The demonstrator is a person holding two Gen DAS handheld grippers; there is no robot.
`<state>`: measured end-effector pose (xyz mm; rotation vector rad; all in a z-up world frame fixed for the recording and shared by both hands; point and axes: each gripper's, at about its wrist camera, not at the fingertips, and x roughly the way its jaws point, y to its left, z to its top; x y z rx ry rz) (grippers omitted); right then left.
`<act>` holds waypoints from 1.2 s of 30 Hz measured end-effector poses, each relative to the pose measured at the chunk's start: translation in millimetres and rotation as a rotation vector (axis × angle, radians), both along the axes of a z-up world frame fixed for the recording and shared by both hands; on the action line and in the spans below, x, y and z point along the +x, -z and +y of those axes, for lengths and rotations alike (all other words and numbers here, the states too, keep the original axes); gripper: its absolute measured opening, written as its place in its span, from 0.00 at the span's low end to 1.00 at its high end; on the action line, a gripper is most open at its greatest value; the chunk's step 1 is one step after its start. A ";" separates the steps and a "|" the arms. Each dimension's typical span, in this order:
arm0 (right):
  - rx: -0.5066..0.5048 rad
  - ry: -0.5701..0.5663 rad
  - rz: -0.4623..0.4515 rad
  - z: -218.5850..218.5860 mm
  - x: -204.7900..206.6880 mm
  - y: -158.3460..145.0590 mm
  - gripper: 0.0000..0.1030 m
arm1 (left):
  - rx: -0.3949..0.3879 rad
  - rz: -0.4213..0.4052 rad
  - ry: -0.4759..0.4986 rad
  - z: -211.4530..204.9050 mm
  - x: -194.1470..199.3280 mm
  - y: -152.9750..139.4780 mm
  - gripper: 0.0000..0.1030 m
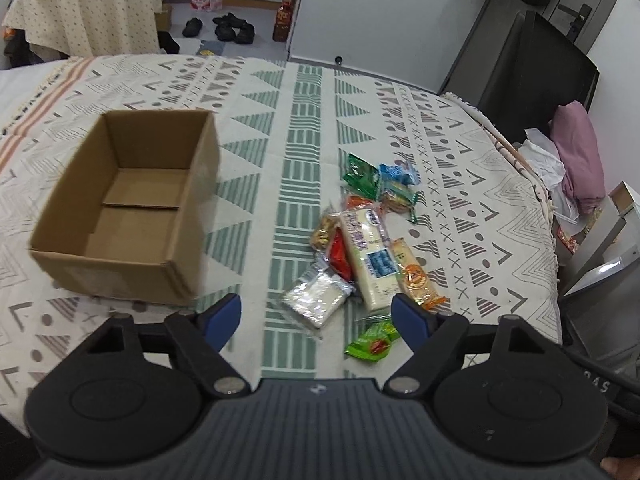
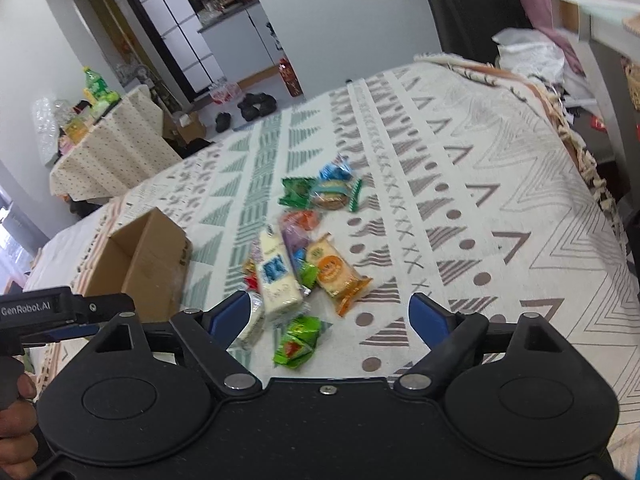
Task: Organize snacks
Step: 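Grasp the blueberry cake bar with the left tool while the right tool grasps the orange-labelled bread roll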
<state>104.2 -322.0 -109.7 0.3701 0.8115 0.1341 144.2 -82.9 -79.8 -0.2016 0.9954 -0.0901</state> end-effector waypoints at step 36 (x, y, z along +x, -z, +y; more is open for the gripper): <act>0.297 0.068 0.142 -32.5 86.0 81.7 0.62 | -0.041 0.177 -0.067 -75.3 99.9 106.3 0.34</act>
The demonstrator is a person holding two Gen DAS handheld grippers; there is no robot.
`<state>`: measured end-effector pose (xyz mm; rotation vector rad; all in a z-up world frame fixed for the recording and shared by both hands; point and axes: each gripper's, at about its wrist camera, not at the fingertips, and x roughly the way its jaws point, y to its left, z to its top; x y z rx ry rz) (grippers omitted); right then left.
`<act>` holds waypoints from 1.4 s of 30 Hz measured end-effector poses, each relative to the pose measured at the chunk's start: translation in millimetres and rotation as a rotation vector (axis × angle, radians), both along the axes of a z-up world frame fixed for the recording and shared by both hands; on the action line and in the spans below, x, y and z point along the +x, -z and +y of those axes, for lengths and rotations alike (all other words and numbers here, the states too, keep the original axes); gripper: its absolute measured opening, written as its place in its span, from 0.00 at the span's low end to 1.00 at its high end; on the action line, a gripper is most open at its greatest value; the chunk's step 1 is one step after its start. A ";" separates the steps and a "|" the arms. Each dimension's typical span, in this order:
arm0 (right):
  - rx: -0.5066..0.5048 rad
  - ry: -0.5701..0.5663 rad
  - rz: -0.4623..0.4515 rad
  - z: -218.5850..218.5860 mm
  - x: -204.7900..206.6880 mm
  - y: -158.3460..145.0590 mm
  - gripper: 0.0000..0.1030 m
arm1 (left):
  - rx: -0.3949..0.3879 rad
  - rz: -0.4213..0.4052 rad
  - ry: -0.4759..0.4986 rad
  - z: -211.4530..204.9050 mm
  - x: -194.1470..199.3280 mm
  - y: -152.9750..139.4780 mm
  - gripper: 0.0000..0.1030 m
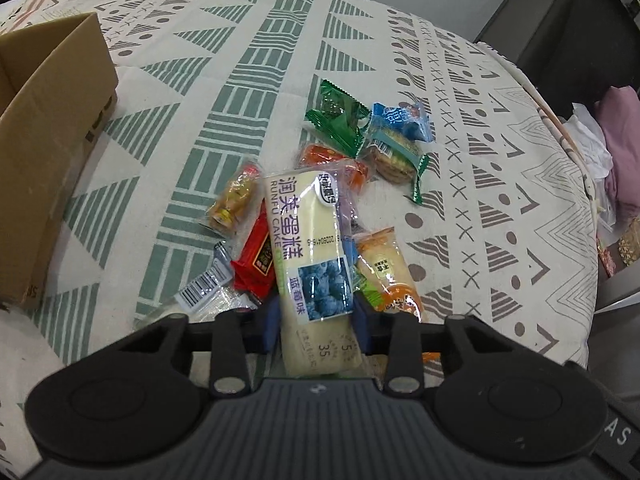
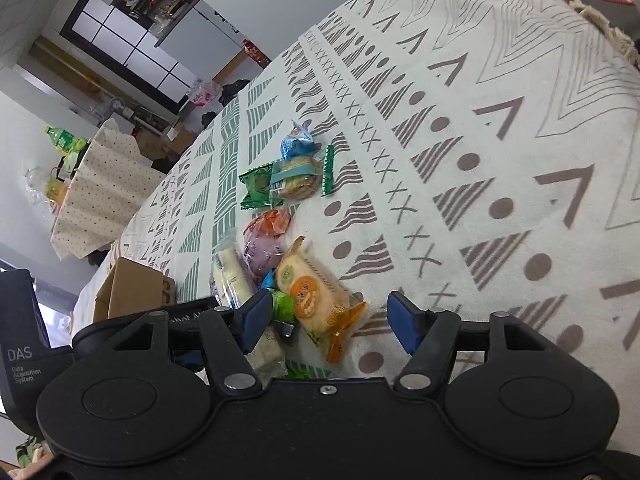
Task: Organize snacks
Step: 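Grasp the blueberry cake bar with the left tool while the right tool grasps the orange-labelled bread roll, then carry both snacks over the cardboard box and open both tools to drop them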
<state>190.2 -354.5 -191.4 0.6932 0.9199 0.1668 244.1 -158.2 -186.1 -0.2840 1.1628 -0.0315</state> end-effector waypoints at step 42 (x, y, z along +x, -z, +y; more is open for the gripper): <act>-0.343 -0.122 -0.020 62.2 13.4 -22.2 0.34 | 0.014 -0.244 -0.058 122.1 -54.6 -81.2 0.32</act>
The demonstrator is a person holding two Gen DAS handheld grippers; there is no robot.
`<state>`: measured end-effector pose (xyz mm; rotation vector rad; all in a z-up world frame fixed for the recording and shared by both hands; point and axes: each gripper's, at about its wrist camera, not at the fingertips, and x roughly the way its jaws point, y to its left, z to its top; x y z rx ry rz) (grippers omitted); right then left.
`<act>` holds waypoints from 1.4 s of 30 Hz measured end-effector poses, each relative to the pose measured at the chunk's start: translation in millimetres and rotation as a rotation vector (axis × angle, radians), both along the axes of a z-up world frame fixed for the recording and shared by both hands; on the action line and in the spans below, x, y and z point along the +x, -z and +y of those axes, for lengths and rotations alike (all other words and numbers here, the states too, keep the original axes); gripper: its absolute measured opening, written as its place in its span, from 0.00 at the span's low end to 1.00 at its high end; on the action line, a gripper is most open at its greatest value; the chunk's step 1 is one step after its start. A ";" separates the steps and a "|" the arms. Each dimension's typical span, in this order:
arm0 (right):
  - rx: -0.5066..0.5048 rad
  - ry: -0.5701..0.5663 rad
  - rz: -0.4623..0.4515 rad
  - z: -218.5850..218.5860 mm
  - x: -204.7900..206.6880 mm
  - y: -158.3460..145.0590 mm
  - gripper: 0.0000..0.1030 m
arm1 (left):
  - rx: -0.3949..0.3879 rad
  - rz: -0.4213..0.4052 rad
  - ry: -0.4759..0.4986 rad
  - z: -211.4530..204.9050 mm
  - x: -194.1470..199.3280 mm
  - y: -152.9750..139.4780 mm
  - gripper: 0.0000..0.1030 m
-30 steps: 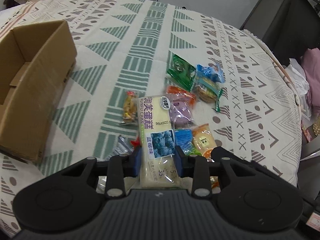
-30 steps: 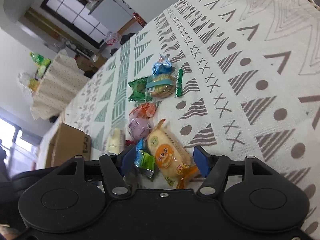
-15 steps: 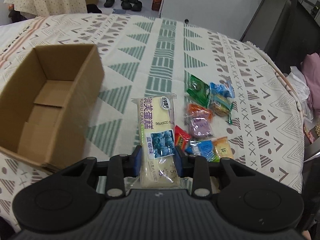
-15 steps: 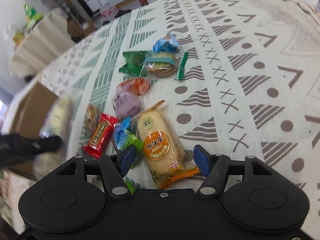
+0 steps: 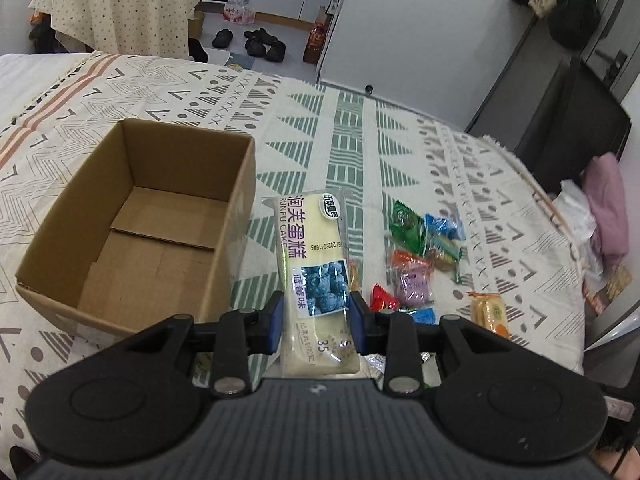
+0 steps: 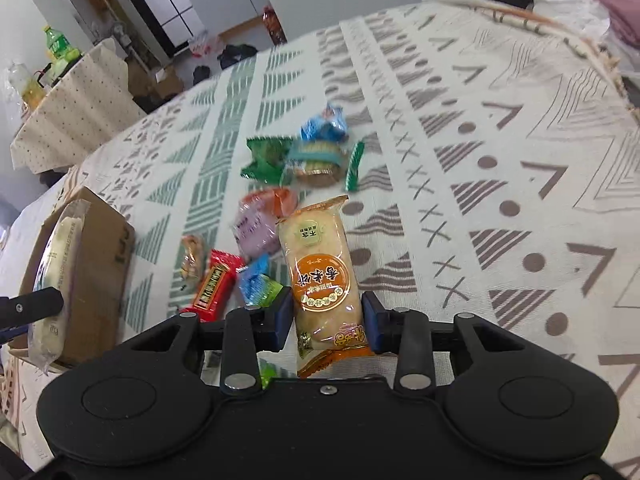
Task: Organize snacks
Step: 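Carry both snacks over the cardboard box and open both tools to drop them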
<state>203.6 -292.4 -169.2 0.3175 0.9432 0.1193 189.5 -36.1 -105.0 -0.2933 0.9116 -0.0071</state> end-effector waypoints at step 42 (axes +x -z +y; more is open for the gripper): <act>0.070 -0.042 -0.200 138.0 -30.3 -100.5 0.35 | -0.154 -0.061 -0.172 118.7 -15.7 -23.1 0.32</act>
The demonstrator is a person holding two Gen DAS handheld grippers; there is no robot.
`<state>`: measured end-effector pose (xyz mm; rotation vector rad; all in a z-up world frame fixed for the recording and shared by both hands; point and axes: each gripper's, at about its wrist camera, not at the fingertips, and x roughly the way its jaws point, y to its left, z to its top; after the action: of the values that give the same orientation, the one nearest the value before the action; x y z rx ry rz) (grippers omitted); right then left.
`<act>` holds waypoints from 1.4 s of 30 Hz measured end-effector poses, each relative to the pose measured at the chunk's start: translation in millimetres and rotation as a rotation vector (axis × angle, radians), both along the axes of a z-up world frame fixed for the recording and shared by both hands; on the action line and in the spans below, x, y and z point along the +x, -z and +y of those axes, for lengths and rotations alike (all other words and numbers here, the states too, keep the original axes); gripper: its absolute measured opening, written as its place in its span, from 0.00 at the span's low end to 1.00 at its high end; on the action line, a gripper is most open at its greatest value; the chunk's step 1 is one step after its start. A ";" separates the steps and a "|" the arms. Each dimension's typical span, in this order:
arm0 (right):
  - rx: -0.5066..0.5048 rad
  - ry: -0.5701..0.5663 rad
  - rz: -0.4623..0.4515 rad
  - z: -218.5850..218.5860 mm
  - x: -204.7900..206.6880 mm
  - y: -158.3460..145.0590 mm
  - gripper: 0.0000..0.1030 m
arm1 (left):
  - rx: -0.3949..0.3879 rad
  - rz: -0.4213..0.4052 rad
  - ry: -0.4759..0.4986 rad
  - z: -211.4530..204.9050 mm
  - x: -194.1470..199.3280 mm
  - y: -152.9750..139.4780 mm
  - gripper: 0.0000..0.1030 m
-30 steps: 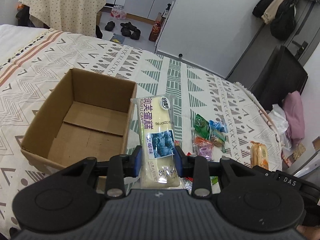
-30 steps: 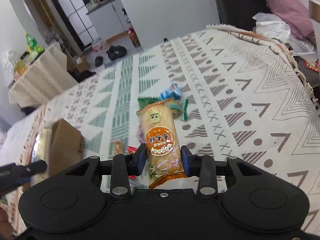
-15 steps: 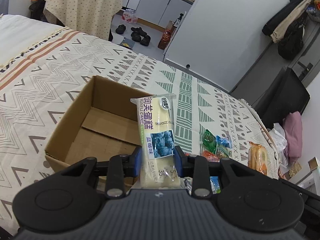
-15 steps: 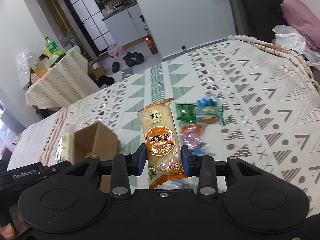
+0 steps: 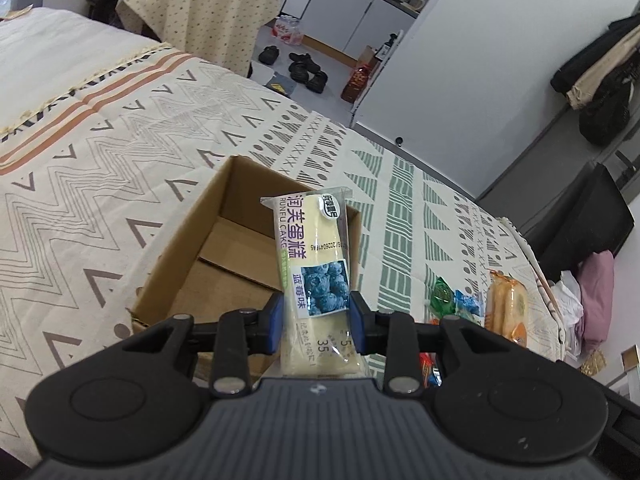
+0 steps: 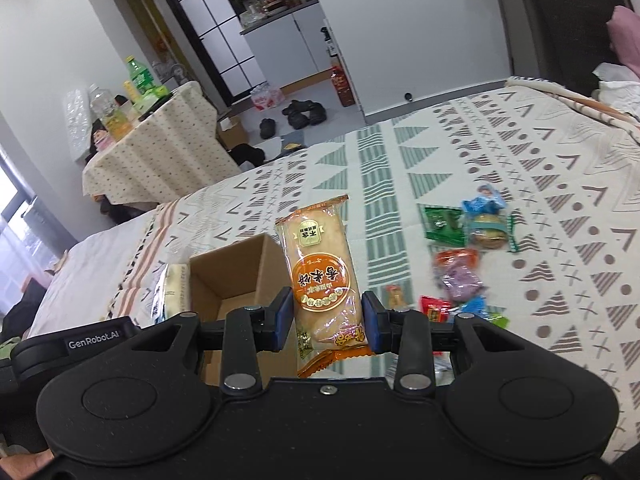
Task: Organize snacks
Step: 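Carry both snacks over the cardboard box and open both tools to drop them, then move both tools back over the snack pile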
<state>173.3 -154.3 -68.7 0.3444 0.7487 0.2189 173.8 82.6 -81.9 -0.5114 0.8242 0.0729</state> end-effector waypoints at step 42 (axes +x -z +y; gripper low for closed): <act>0.020 -0.057 0.091 47.4 21.3 23.4 0.75 | 0.055 0.063 -0.128 13.0 9.2 9.7 0.84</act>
<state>194.5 -106.9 -92.1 0.3544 0.8476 0.2656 183.0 95.6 -91.5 -0.5116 0.8478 0.2299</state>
